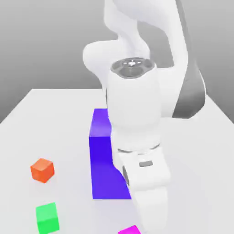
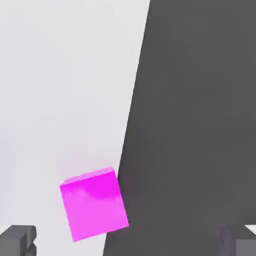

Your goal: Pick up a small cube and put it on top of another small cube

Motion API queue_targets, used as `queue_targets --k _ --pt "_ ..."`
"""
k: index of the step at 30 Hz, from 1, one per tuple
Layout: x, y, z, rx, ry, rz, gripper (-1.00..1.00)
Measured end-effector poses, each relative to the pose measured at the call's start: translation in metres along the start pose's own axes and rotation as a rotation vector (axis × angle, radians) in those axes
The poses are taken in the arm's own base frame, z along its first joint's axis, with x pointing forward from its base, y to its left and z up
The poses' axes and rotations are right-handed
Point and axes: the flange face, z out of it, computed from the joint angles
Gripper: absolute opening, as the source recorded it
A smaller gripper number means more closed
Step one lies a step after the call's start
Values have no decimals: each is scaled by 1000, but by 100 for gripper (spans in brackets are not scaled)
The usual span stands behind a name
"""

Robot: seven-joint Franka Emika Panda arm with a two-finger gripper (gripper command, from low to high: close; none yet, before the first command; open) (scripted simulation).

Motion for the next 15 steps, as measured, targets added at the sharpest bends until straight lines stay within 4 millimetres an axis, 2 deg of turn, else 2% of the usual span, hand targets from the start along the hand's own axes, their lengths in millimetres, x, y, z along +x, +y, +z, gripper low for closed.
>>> queue_targets --k 3,7,8,14,15 --pt "-5 -3 30 14 -44 -108 0" --pt "-9 -4 87 18 -55 -136 0" --pt "-10 -4 95 18 -55 -136 -100" --pt "-10 -5 99 21 -55 -136 -100" --pt "-10 -4 93 20 -55 -137 -100"
